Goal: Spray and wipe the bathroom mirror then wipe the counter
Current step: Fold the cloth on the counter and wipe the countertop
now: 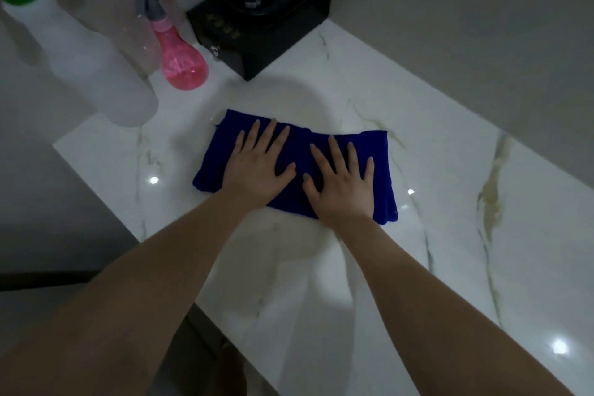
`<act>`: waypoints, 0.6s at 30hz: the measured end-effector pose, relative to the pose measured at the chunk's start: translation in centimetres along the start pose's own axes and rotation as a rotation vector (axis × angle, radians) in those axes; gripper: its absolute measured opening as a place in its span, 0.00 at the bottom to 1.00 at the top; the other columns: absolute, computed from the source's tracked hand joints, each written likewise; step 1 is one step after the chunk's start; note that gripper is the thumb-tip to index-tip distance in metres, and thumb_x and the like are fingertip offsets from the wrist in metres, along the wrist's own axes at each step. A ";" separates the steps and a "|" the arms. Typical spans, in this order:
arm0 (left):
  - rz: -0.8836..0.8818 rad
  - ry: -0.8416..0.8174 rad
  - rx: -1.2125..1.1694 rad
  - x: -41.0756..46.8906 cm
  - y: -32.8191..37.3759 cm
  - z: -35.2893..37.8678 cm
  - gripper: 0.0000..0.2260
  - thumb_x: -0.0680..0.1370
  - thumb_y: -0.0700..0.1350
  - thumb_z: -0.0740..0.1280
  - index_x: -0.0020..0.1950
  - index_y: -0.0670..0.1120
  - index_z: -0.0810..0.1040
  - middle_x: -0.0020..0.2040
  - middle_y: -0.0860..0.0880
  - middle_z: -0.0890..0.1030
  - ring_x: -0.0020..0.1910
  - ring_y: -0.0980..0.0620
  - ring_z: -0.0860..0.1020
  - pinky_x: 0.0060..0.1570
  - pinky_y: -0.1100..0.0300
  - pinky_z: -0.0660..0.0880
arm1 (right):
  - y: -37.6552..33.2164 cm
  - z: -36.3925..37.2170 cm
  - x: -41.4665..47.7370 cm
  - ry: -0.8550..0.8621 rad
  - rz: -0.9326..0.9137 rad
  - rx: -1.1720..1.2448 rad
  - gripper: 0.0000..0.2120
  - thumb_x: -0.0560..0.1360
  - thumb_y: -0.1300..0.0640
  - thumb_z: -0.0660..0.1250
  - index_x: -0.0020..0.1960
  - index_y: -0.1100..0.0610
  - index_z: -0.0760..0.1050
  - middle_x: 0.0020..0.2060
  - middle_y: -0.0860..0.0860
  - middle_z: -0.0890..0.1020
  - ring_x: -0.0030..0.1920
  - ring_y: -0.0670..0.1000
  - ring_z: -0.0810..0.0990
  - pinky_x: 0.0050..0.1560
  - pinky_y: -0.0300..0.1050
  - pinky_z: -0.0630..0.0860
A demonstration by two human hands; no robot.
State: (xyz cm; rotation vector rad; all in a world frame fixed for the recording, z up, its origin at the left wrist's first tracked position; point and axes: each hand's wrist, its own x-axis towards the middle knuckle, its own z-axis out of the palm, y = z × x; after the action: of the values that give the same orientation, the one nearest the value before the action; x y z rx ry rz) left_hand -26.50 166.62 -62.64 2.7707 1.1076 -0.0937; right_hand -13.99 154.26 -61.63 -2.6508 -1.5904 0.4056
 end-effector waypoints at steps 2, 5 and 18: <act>0.003 0.002 -0.006 3.2 0.4 -0.2 0.32 0.78 0.63 0.47 0.79 0.51 0.48 0.79 0.48 0.49 0.77 0.45 0.47 0.75 0.49 0.42 | 1.3 -0.6 2.6 0.021 0.046 0.015 0.29 0.79 0.36 0.43 0.77 0.41 0.44 0.78 0.46 0.45 0.78 0.53 0.40 0.74 0.60 0.36; 0.031 0.020 -0.005 7.4 1.0 -0.5 0.31 0.79 0.61 0.50 0.79 0.51 0.48 0.79 0.48 0.49 0.77 0.45 0.47 0.75 0.49 0.43 | 2.8 -1.4 6.1 0.041 0.109 0.014 0.29 0.79 0.35 0.42 0.77 0.40 0.44 0.78 0.45 0.45 0.78 0.53 0.40 0.75 0.60 0.36; 0.202 0.008 -0.013 24.0 2.8 -2.1 0.30 0.80 0.59 0.51 0.79 0.49 0.47 0.79 0.47 0.48 0.77 0.45 0.45 0.75 0.51 0.43 | 6.6 -3.8 18.4 0.126 0.348 0.043 0.28 0.80 0.37 0.42 0.78 0.42 0.45 0.79 0.47 0.46 0.78 0.55 0.42 0.75 0.61 0.38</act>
State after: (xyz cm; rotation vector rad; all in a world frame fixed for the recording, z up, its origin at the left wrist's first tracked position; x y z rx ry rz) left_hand -7.17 181.29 -63.04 2.8552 0.8202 -0.0511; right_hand 0.80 167.49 -62.78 -2.8556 -1.0748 0.2692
